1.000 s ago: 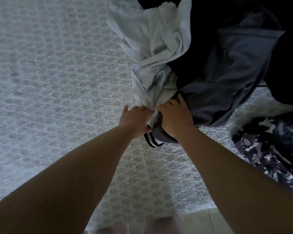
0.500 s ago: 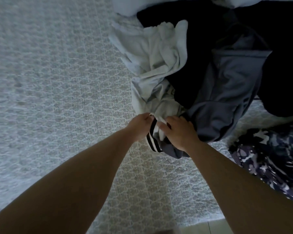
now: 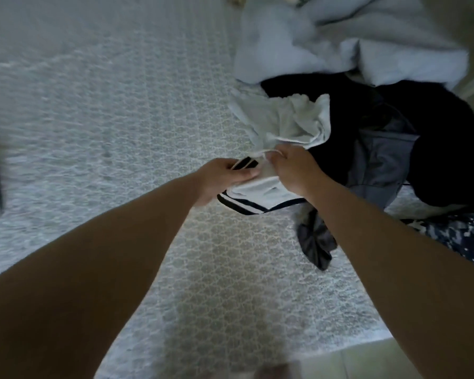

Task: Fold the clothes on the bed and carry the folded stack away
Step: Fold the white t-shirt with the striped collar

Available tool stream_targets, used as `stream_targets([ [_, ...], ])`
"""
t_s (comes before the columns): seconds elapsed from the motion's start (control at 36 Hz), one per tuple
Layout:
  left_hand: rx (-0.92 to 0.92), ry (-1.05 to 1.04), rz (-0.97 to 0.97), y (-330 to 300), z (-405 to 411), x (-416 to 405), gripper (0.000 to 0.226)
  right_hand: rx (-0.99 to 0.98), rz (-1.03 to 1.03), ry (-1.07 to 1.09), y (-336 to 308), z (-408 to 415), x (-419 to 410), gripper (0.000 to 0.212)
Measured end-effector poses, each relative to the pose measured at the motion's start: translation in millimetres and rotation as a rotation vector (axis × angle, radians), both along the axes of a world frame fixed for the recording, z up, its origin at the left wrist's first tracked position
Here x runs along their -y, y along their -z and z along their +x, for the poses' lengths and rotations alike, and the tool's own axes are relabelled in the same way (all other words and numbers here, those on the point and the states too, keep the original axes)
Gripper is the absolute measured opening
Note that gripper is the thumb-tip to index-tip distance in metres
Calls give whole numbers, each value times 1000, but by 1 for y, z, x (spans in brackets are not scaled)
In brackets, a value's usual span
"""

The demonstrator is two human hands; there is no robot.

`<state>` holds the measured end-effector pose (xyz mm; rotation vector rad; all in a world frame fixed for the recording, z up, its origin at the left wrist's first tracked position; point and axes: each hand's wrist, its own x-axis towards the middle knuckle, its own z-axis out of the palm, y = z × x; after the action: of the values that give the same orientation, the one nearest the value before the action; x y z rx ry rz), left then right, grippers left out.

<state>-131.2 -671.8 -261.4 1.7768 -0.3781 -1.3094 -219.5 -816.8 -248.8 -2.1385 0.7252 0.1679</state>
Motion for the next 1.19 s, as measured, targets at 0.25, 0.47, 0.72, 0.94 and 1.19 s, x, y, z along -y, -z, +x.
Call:
stream_targets([
  [0.25, 240, 21, -20, -129, 61, -99, 69, 300, -141, 114, -144, 62, -89, 33],
  [0.47, 387, 59, -27, -185, 79, -160, 18, 489, -91, 340, -266, 79, -123, 39],
  [0.72, 689, -103, 90, -238, 103, -204, 44, 470, -291, 527, -323, 79, -114, 30],
  [0.94, 860, -139, -7, -340, 100, -175, 32, 500, -539, -34, -328, 86, -174, 44],
  [1.19, 1035, -405, 82, -395, 93, -168, 43, 764, -721, 64, -349, 90, -238, 38],
])
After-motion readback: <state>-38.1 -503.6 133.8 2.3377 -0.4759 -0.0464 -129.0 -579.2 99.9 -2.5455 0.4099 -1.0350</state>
